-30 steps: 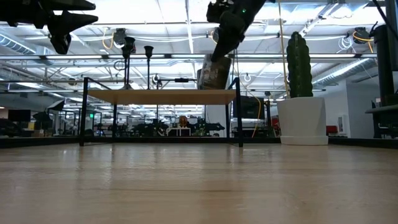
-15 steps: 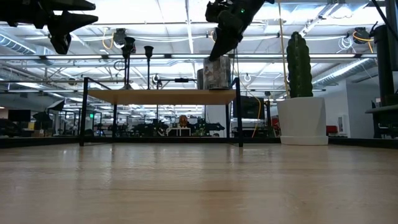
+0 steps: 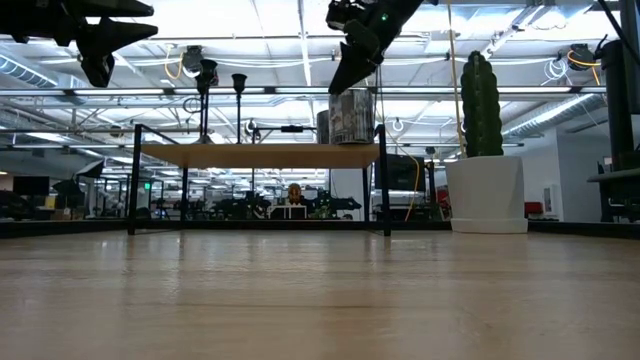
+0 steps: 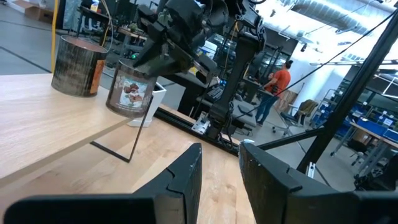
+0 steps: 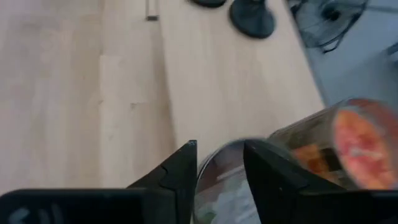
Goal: Pick & Place candle stick holders
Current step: Put the brown scented candle on the shelf
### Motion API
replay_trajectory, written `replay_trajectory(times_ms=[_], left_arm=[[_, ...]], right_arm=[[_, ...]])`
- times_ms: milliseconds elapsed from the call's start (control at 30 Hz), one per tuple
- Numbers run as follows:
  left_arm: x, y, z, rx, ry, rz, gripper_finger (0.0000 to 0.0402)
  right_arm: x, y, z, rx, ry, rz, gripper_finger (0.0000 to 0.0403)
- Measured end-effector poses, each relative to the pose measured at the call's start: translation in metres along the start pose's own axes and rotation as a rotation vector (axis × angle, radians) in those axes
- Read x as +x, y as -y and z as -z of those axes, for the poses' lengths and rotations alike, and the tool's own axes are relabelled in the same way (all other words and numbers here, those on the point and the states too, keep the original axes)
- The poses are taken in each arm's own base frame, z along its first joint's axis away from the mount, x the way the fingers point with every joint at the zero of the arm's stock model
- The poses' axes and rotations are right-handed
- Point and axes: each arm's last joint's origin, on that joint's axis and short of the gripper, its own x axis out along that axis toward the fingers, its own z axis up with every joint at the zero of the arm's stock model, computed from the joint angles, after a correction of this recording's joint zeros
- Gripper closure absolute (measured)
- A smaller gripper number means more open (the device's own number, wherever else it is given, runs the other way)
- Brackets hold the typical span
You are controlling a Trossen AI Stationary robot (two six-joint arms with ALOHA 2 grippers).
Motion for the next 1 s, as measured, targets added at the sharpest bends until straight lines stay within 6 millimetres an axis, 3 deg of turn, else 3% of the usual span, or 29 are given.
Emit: replay_trajectory(times_ms=[367,533,733,900,1000], left_arm=[[0.0,0.0,0.0,0.0,0.0,-0.001,0.0289],[0.0,0.0,0.0,-0.005,-0.001,-0.001,0.0289],[0.0,0.0,0.0,0.0,-0.002,-0.002,0.0289],[0.0,0.0,0.0,0.001,-0.002,-0.002,0.0289],[0.0,0.0,0.0,0.0,-0.002,-0.002,0.0289]], right_arm=[[-0.01,0.002,-0.01,-0.019,0.099,0.055,0.0274],[-0.04,-0.003,-0.008,0.0,0.092,0.088,0.0285],[-0.078,-0.008,0.011,0.104,-0.051,0.121,0.0322],[-0.079,-0.013,0.025,0.154,-0.178,0.1,0.037],[-0.065,-0.016,0.03,0.146,-0.186,0.097,0.0397]])
